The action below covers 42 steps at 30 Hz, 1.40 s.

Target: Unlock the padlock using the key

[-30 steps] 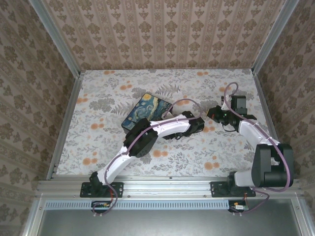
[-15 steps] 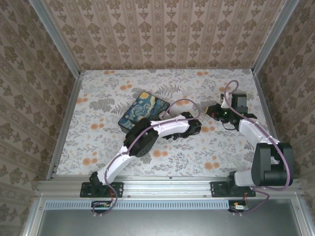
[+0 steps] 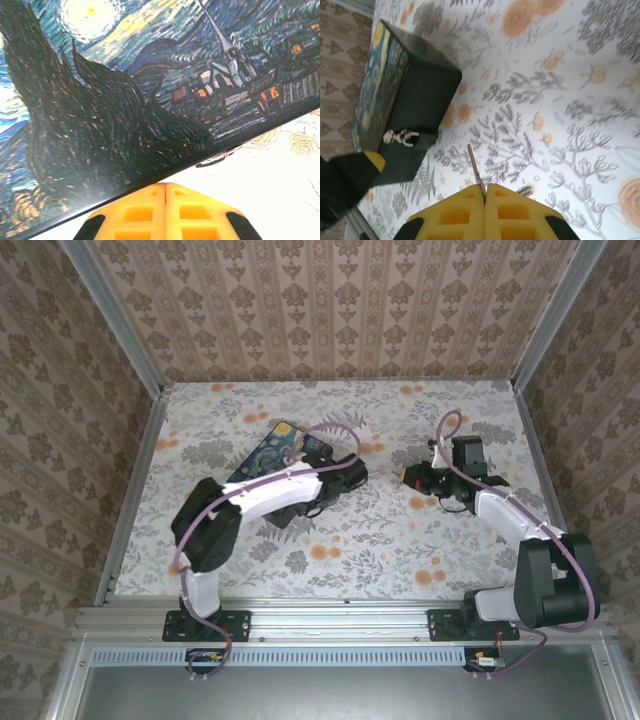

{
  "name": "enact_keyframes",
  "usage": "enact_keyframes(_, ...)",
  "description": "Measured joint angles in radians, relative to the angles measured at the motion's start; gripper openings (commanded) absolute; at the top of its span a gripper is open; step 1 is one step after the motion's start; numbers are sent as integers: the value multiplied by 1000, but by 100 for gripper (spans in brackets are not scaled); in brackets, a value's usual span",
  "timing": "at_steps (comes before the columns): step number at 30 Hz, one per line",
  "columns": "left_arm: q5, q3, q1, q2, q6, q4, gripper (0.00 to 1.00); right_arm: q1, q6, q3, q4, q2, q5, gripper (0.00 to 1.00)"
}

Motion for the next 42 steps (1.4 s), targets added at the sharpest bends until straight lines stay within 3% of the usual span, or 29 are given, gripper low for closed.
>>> enact_keyframes(2,43,-14,26,-34,64,18,28,13,4,-21,2,-6,1,0)
enact_keyframes(5,78,-1,40,-39,113,26,51,19,9,-40,4,-6,10,0)
enact_keyframes(10,58,146,-30,54,33,-93,63,3,9,-39,6,2,24,0)
enact_keyframes(16,-17,324,-131,275,-192,-256,65,-47,1,8,-8,27,38,0)
enact_keyframes(23,-95,376,-108,429,-333,-317,73,-67,-3,61,-8,52,37,0)
enact_keyframes(28,-158,405,-95,446,-372,-294,77,-91,-4,66,-8,109,34,0)
enact_keyframes(42,-245,422,-73,555,-578,-278,64,-97,-10,135,8,240,-1,0)
